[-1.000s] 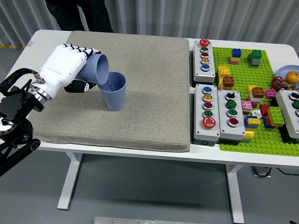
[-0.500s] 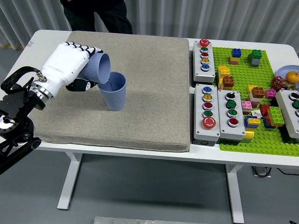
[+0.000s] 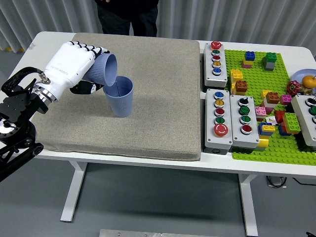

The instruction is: Pick cup pour cup place

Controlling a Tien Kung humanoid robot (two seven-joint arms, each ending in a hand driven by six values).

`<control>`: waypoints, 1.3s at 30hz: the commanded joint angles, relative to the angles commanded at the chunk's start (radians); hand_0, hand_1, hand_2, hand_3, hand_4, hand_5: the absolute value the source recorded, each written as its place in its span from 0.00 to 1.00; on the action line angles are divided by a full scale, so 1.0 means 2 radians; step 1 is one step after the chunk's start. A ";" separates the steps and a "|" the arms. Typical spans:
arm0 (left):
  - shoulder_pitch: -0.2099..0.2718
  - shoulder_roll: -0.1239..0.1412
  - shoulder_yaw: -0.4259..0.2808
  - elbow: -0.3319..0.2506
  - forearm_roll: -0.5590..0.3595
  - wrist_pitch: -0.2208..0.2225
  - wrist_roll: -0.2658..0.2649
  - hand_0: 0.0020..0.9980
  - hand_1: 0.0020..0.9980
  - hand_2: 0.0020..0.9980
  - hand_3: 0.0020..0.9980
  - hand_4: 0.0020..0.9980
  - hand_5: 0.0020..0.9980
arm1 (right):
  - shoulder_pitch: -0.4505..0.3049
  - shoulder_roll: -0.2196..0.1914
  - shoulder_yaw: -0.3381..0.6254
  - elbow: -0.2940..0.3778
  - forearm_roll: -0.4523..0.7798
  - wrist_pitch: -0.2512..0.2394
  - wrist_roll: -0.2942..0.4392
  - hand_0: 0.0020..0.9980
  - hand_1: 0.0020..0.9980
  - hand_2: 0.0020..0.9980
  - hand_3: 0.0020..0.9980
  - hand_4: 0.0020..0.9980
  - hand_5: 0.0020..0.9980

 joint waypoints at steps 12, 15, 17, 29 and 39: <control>-0.012 0.018 0.016 -0.006 0.000 -0.006 0.002 0.55 0.57 0.63 0.61 0.69 0.15 | 0.000 -0.001 -0.001 0.000 0.002 0.000 0.001 0.71 0.65 0.62 0.58 0.00 0.01; -0.014 0.019 0.019 -0.007 0.000 -0.006 0.002 0.55 0.57 0.63 0.61 0.69 0.15 | 0.001 -0.001 -0.001 0.000 0.002 0.000 0.001 0.71 0.65 0.62 0.58 0.00 0.02; -0.014 0.019 0.020 -0.007 0.000 -0.006 0.003 0.55 0.57 0.63 0.61 0.69 0.15 | 0.001 -0.001 -0.001 0.000 0.002 -0.001 0.001 0.71 0.65 0.62 0.58 0.00 0.02; -0.011 0.019 0.018 -0.007 0.000 -0.003 0.002 0.55 0.57 0.64 0.61 0.69 0.15 | -0.001 0.000 -0.001 0.000 0.001 -0.001 0.000 0.71 0.65 0.62 0.58 0.00 0.02; 0.017 -0.003 -0.022 0.019 -0.132 0.095 -0.045 0.55 0.58 0.65 0.61 0.69 0.15 | -0.004 0.001 0.001 0.000 -0.003 0.000 -0.001 0.71 0.65 0.62 0.58 0.00 0.01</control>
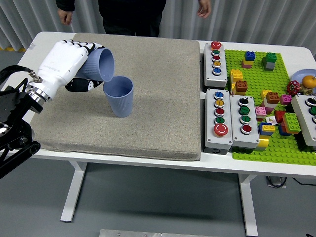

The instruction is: Pick cup pour cup place

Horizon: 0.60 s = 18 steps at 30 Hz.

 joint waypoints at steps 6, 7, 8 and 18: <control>0.013 -0.025 -0.035 0.020 -0.123 0.061 -0.071 0.55 0.58 0.65 0.61 0.69 0.15 | -0.001 0.001 0.002 0.000 -0.005 0.001 -0.001 0.71 0.65 0.62 0.58 0.00 0.02; 0.017 -0.032 -0.042 0.024 -0.146 0.068 -0.093 0.55 0.58 0.65 0.61 0.69 0.15 | -0.002 0.001 0.002 0.000 -0.005 0.001 -0.001 0.71 0.65 0.62 0.58 0.00 0.02; 0.022 -0.042 -0.050 0.028 -0.169 0.073 -0.115 0.55 0.58 0.65 0.61 0.69 0.15 | -0.002 0.001 0.002 0.000 -0.005 0.001 -0.001 0.71 0.65 0.62 0.58 0.00 0.02; 0.047 -0.112 -0.104 0.066 -0.383 0.053 -0.241 0.57 0.60 0.67 0.61 0.70 0.15 | -0.001 0.002 0.002 0.000 -0.006 0.001 -0.001 0.71 0.65 0.62 0.58 0.00 0.02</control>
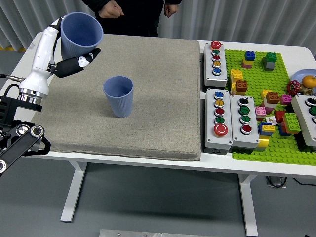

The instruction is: Pick cup pour cup place

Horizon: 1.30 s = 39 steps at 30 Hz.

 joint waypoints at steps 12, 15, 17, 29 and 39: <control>0.008 -0.016 -0.011 0.022 -0.250 0.006 0.000 0.58 0.60 0.67 0.61 0.71 0.16 | 0.001 0.000 -0.002 0.000 0.002 -0.001 0.000 0.71 0.65 0.62 0.58 0.00 0.02; 0.012 -0.020 -0.009 0.024 -0.307 0.020 0.007 0.58 0.60 0.67 0.61 0.71 0.16 | 0.000 0.000 -0.002 0.000 0.002 -0.001 0.000 0.71 0.65 0.62 0.58 0.00 0.02; 0.014 -0.024 -0.005 0.027 -0.306 0.024 0.009 0.60 0.63 0.68 0.62 0.71 0.17 | 0.000 0.000 -0.002 0.000 0.002 -0.002 0.000 0.71 0.65 0.62 0.58 0.00 0.02; 0.023 -0.042 0.036 0.066 -0.245 0.050 -0.011 0.63 0.65 0.69 0.62 0.72 0.19 | 0.000 0.002 -0.002 0.000 0.002 -0.003 -0.001 0.71 0.65 0.62 0.58 0.00 0.02; 0.022 -0.054 0.065 0.103 -0.280 0.029 -0.063 0.67 0.68 0.70 0.63 0.73 0.19 | 0.000 0.002 -0.004 0.000 0.004 -0.004 -0.001 0.71 0.65 0.62 0.58 0.00 0.02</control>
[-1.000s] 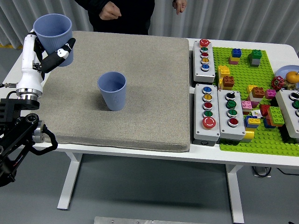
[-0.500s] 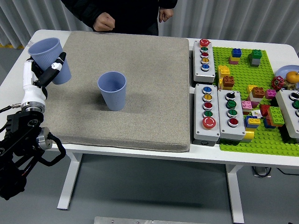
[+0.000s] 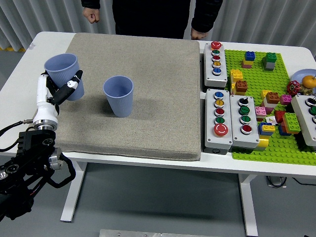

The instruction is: Pick cup pour cup place

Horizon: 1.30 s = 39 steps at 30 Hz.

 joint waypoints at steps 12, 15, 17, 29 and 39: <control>0.006 -0.009 0.016 0.033 -0.010 -0.002 -0.019 0.69 0.69 0.72 0.64 0.73 0.19 | -0.001 0.001 0.001 0.000 -0.004 0.001 -0.001 0.71 0.65 0.62 0.58 0.00 0.02; 0.007 -0.007 0.016 0.037 -0.013 -0.004 -0.021 0.69 0.69 0.72 0.64 0.74 0.20 | -0.001 0.001 0.001 0.000 -0.004 0.001 -0.001 0.71 0.65 0.62 0.58 0.00 0.02; 0.006 -0.005 0.018 0.042 -0.019 -0.006 -0.023 0.69 0.69 0.72 0.64 0.74 0.20 | -0.001 0.001 0.001 0.000 -0.005 0.001 -0.001 0.71 0.65 0.62 0.58 0.00 0.02; 0.011 -0.007 0.022 0.060 -0.021 -0.013 -0.027 0.70 0.70 0.72 0.64 0.77 0.23 | -0.004 0.001 0.003 0.000 -0.009 0.002 -0.002 0.71 0.65 0.62 0.58 0.00 0.02; 0.018 -0.010 0.013 0.054 0.005 -0.028 -0.021 0.73 0.73 0.80 0.77 0.87 0.31 | -0.001 0.002 0.002 0.000 -0.004 0.001 -0.002 0.71 0.65 0.62 0.58 0.00 0.02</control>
